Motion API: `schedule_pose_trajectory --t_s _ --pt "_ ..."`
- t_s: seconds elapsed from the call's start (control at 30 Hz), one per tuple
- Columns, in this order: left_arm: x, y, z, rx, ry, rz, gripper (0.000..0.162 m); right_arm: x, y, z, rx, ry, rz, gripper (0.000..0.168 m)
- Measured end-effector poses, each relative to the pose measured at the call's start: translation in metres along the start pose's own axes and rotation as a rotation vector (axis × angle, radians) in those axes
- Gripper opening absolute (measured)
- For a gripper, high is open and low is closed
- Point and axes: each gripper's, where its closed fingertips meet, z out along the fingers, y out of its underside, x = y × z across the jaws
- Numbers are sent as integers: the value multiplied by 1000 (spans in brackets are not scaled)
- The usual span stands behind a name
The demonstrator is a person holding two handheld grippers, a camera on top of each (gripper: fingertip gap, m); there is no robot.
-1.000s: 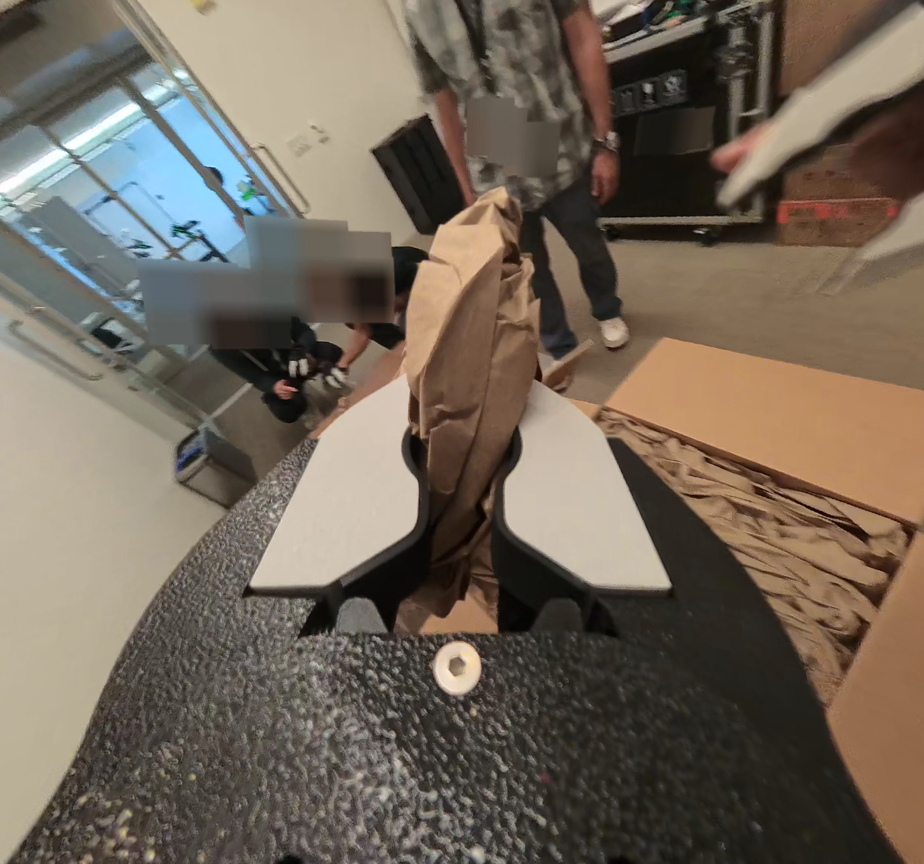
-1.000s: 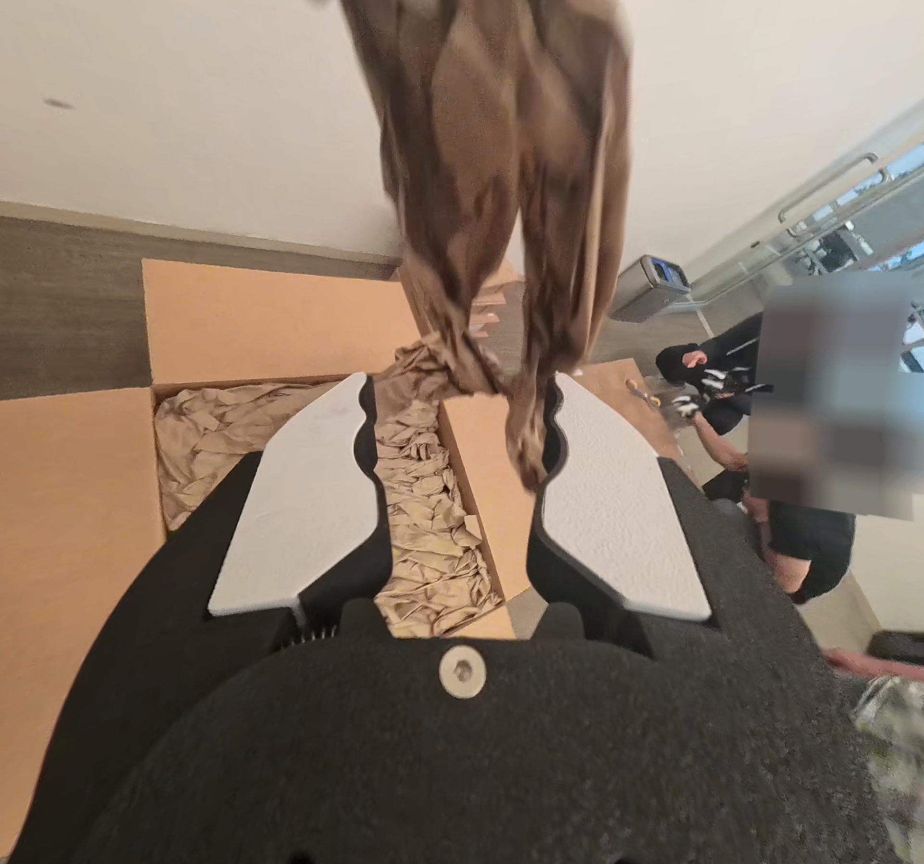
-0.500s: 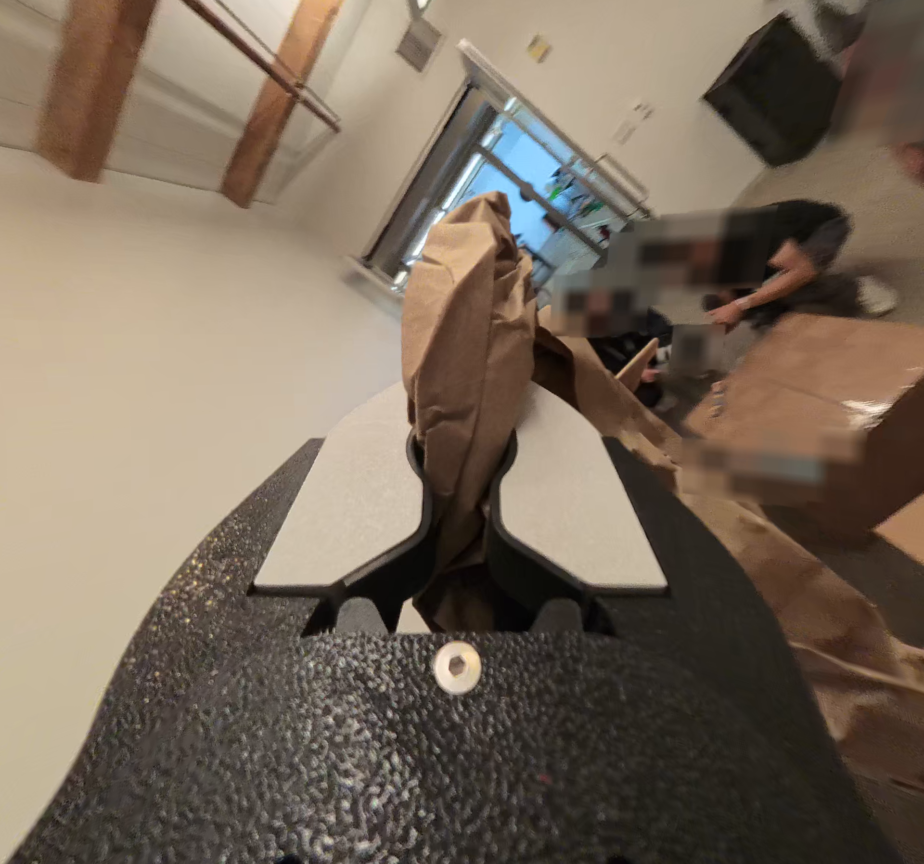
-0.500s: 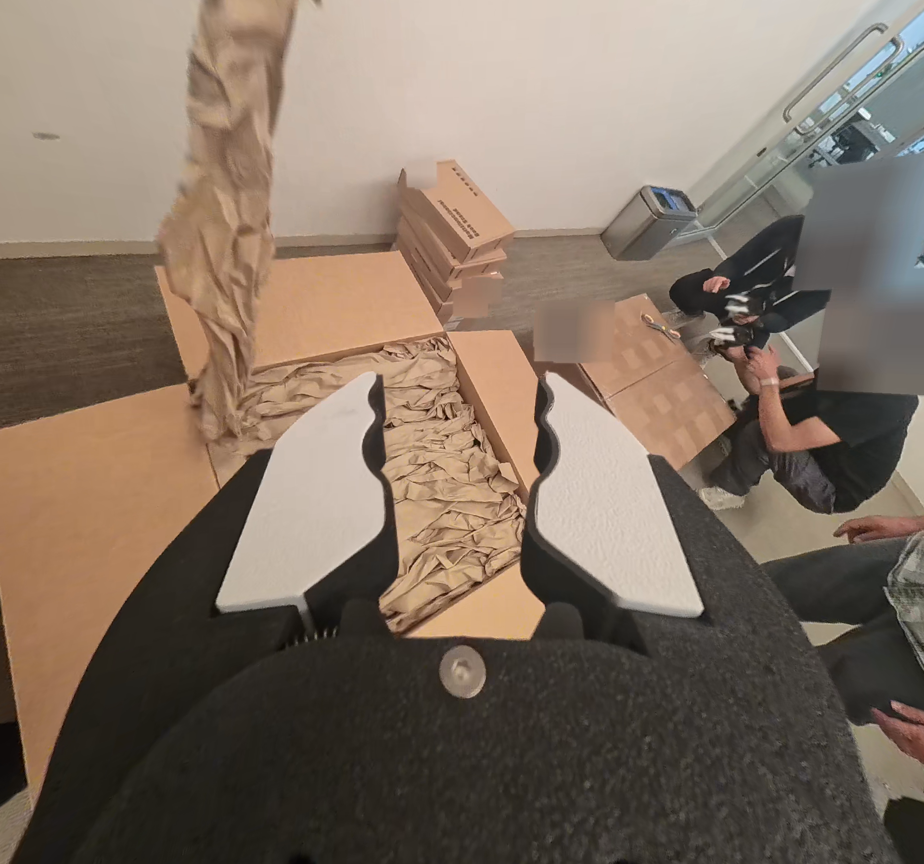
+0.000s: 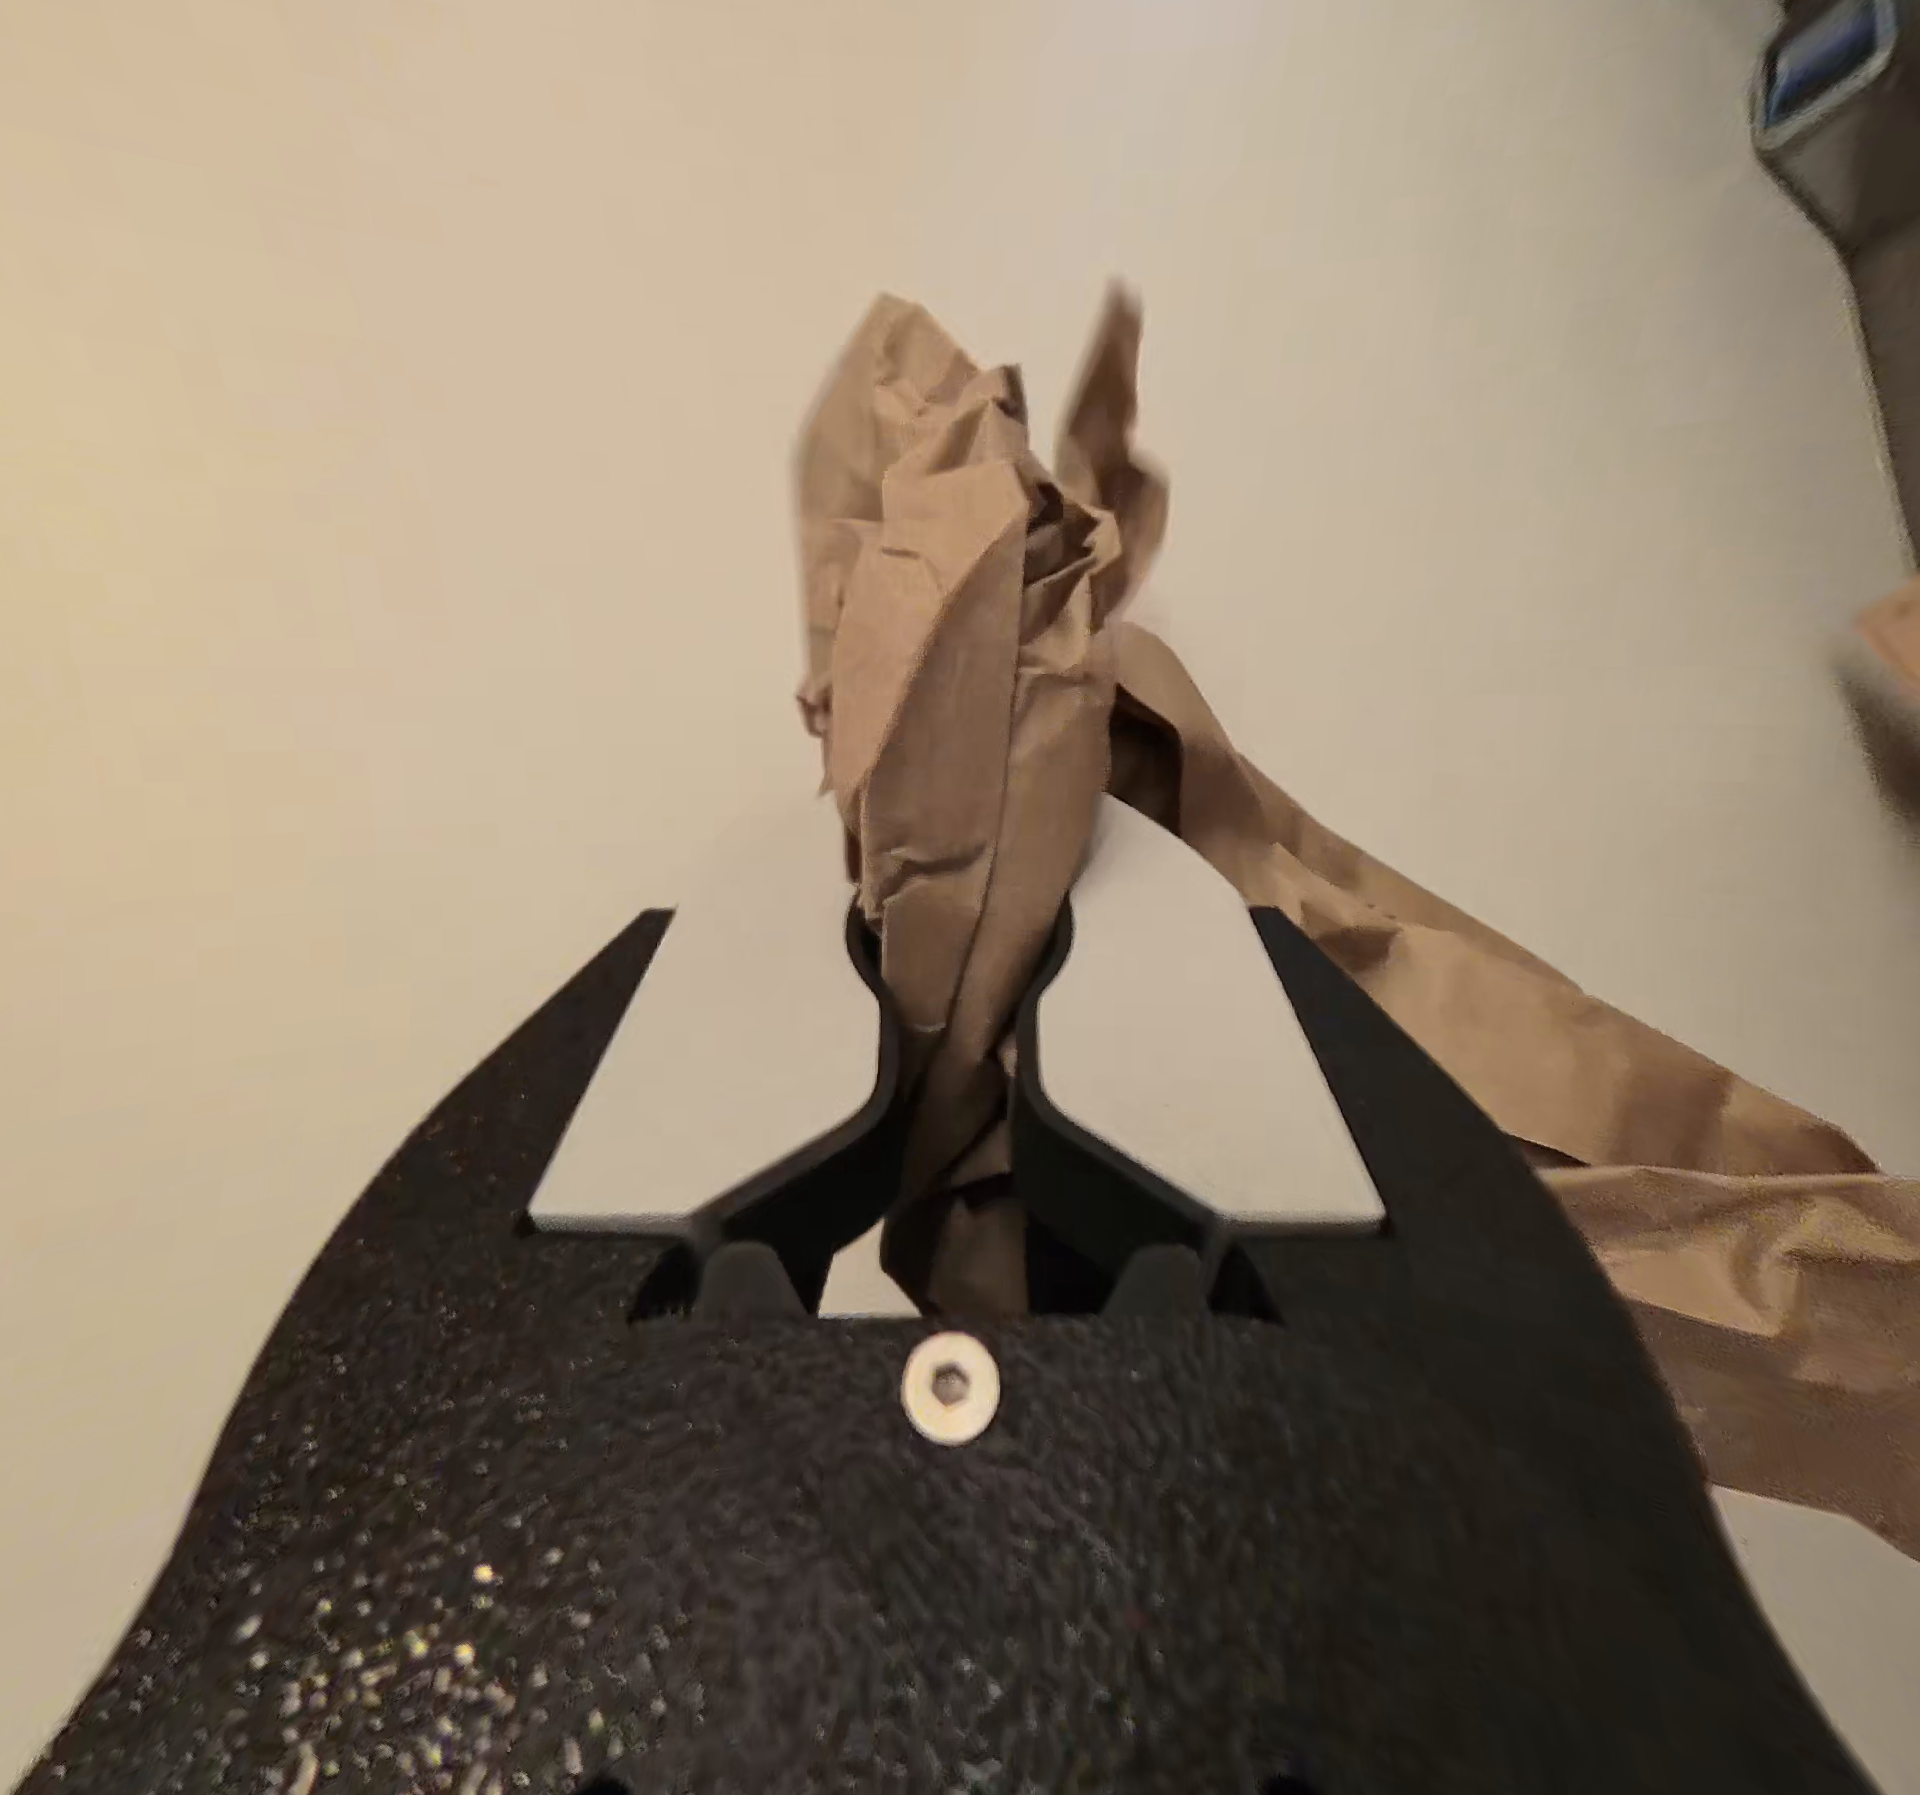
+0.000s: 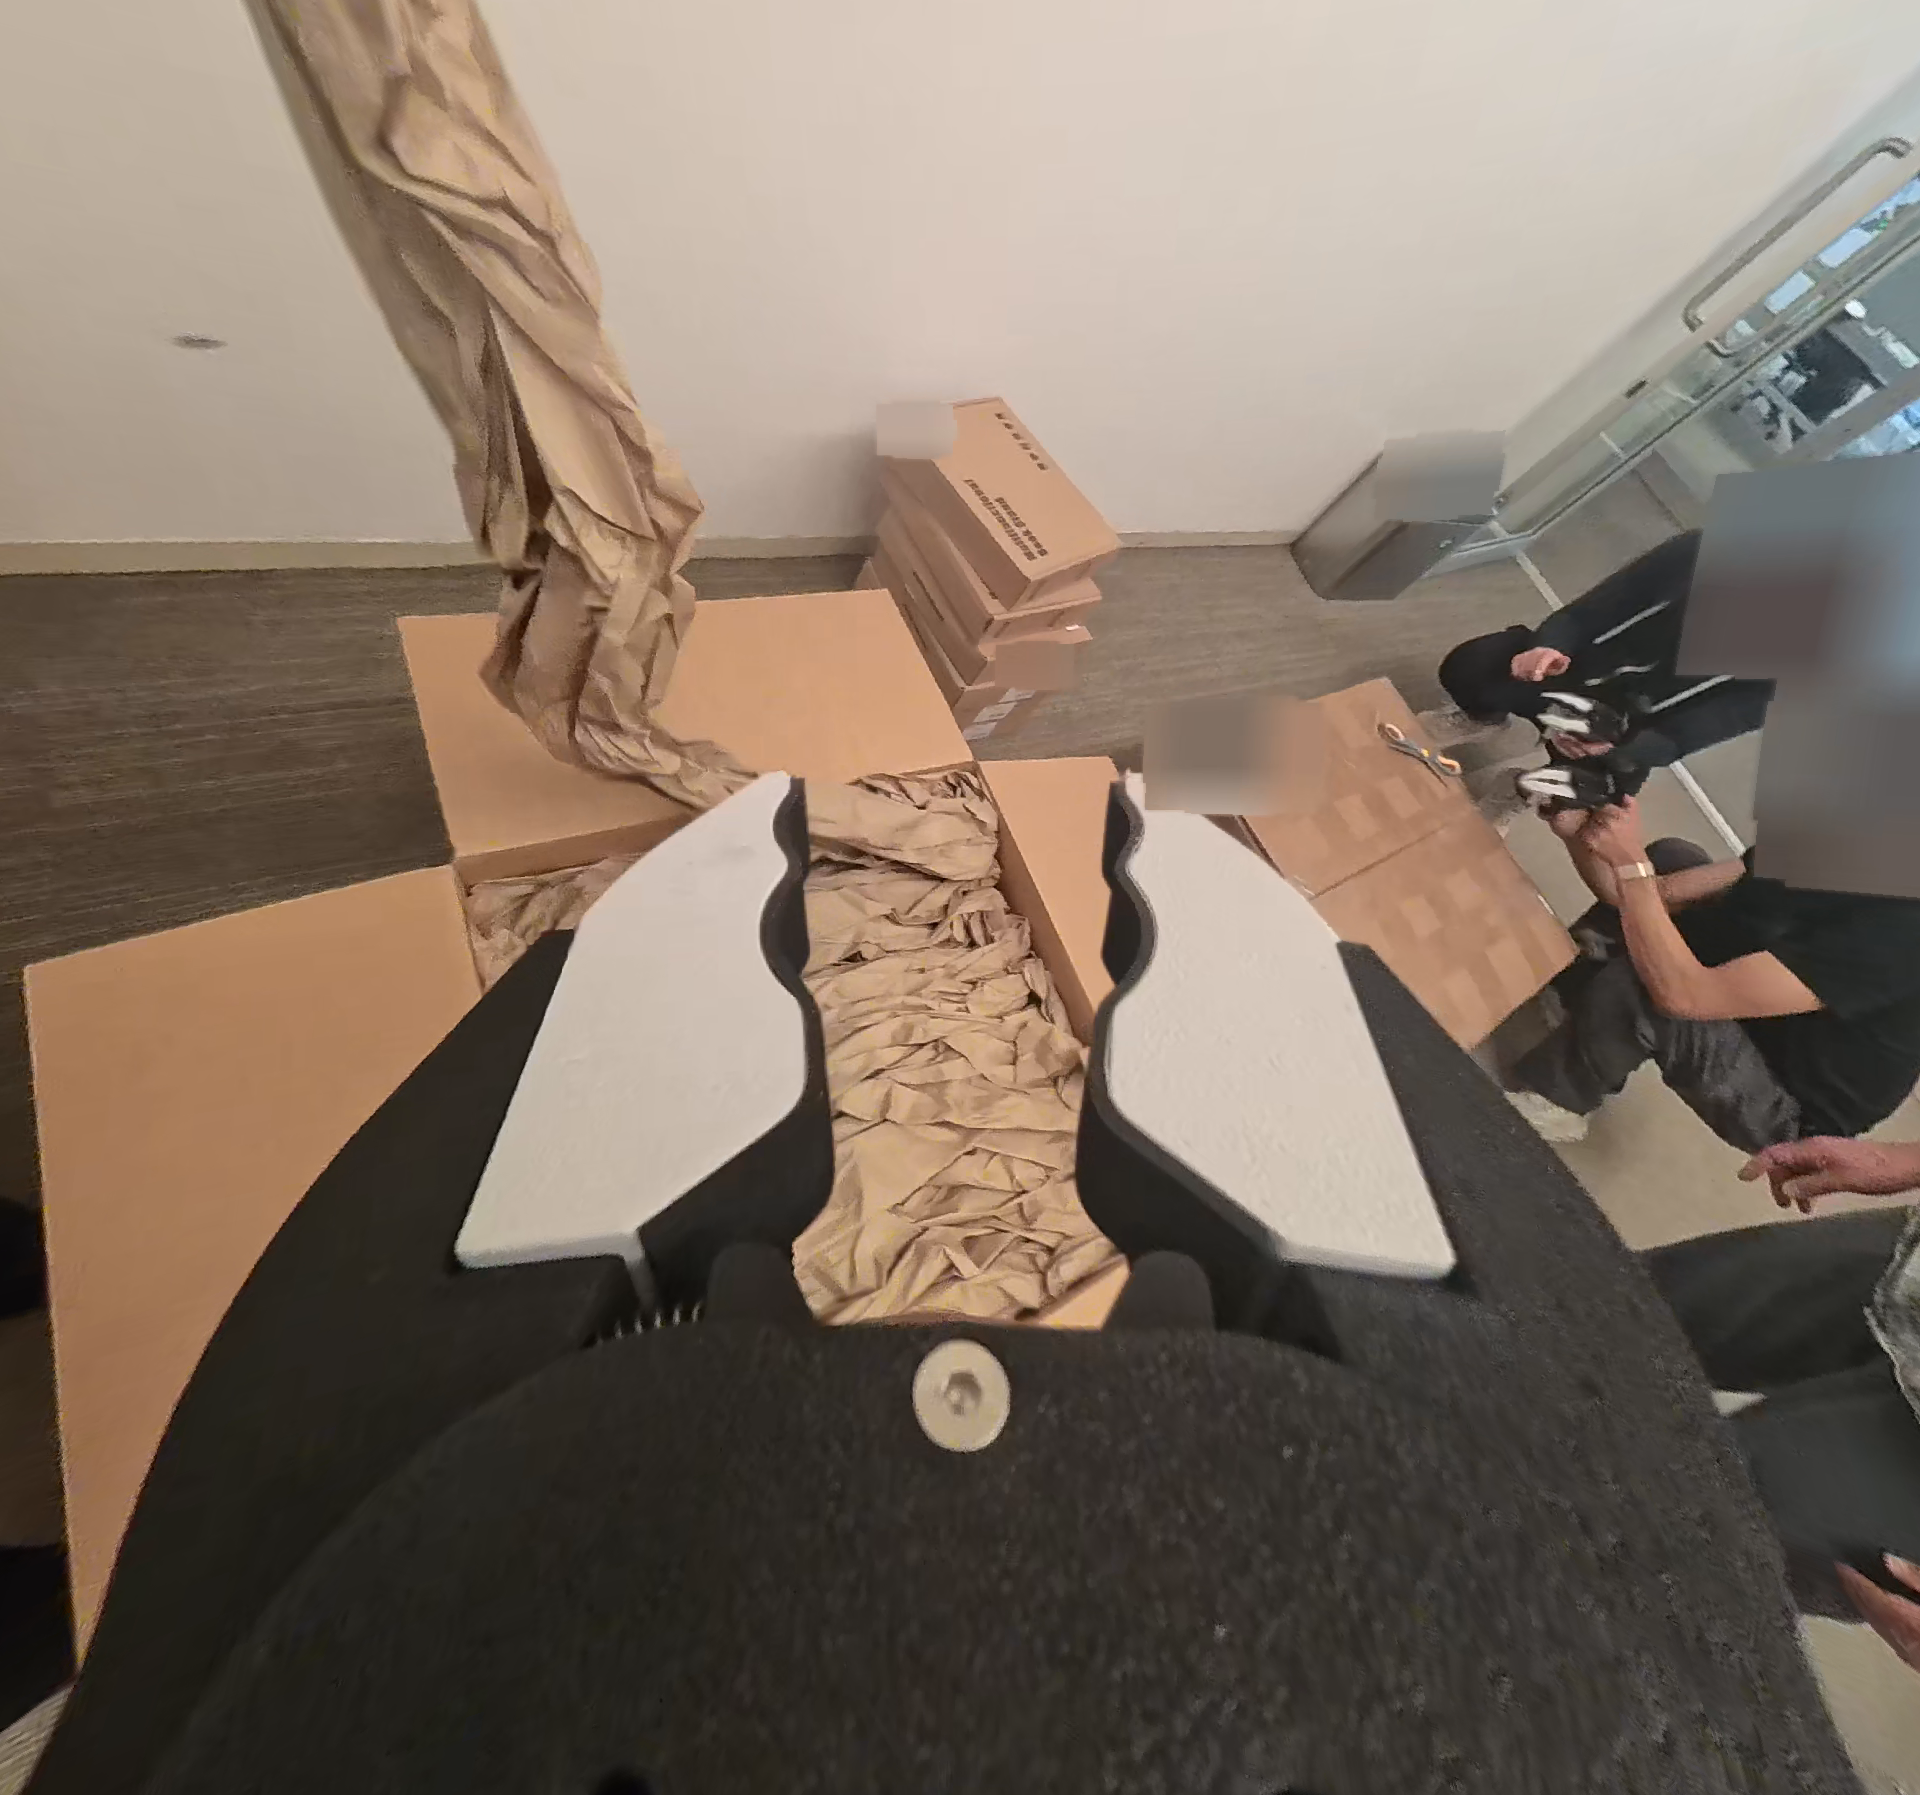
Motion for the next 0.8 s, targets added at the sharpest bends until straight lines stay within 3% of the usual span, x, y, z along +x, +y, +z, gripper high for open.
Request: schedule_pose_trajectory --t_s 0.07,0.17,0.3,0.4,0.6,0.7,0.8 --pt "40 91 7 -111 66 -36 18 -9 -3 11 -6 -29 -2 54" --pt "128 194 1 -185 193 -106 17 -22 -4 26 -46 -69 -20 54" --pt "290 301 -18 -298 408 -124 18 -37 -4 43 -97 -126 -42 54" --pt "416 363 -39 -384 575 -189 19 -48 -7 56 -128 -163 -69 54" --pt "619 452 -74 -514 761 -334 23 -69 -12 73 -183 -218 -150 55" --pt "673 469 -84 -559 781 -406 32 -76 -8 75 -207 -231 -150 56" --pt "692 464 -79 -577 764 -393 52 -78 2 73 -216 -234 -130 57"
